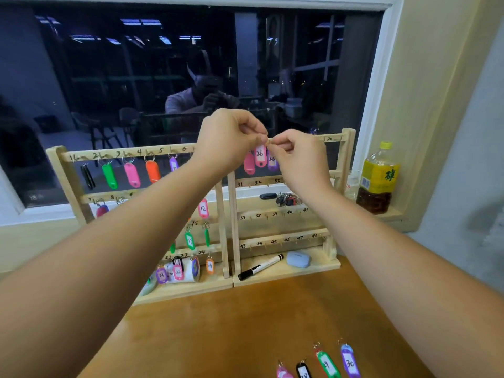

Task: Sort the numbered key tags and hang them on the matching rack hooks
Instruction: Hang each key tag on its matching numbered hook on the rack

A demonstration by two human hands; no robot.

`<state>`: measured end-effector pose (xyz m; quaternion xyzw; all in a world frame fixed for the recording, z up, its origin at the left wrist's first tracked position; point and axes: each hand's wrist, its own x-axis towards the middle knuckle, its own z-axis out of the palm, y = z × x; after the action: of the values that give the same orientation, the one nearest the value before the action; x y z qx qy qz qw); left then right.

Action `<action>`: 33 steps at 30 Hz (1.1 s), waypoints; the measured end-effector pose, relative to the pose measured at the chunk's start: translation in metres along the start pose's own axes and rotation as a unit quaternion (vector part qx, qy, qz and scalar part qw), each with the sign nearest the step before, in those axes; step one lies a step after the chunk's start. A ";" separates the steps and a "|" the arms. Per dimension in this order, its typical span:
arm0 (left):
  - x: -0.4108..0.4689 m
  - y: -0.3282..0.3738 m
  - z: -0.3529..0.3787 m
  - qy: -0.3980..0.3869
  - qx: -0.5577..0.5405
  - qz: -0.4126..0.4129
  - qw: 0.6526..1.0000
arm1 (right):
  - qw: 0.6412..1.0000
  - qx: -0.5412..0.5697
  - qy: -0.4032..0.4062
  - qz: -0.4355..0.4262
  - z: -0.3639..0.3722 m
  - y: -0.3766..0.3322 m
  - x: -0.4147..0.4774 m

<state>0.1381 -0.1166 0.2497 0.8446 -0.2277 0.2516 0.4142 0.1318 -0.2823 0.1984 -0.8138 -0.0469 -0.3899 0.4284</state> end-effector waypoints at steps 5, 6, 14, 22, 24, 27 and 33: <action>0.015 0.006 0.019 0.008 0.091 0.033 0.995 | 1.000 -0.022 -0.021 0.005 -0.004 0.005 -0.006; 0.017 0.006 0.021 0.008 0.102 0.034 0.994 | 0.999 -0.026 -0.022 0.006 -0.005 0.007 -0.006; 0.023 0.004 0.026 -0.014 0.121 -0.003 0.993 | 0.999 -0.036 -0.024 0.006 -0.019 0.013 -0.016; 0.014 0.002 0.015 -0.009 0.134 0.018 0.991 | 0.998 -0.012 -0.053 0.031 -0.044 0.028 -0.058; 0.006 -0.001 0.014 0.014 0.146 0.033 0.989 | 0.997 -0.002 -0.059 0.041 -0.051 0.031 -0.079; -0.011 -0.002 0.011 0.065 0.144 0.064 0.985 | 0.994 0.036 -0.082 0.064 -0.061 0.036 -0.117; -0.098 -0.013 0.026 -0.018 0.073 0.021 0.997 | 0.983 0.030 -0.131 0.124 -0.069 0.064 -0.191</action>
<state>0.0766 -0.1132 0.1689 0.8718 -0.2341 0.2611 0.3421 -0.0147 -0.3237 0.0499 -0.8442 -0.0135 -0.2221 0.4876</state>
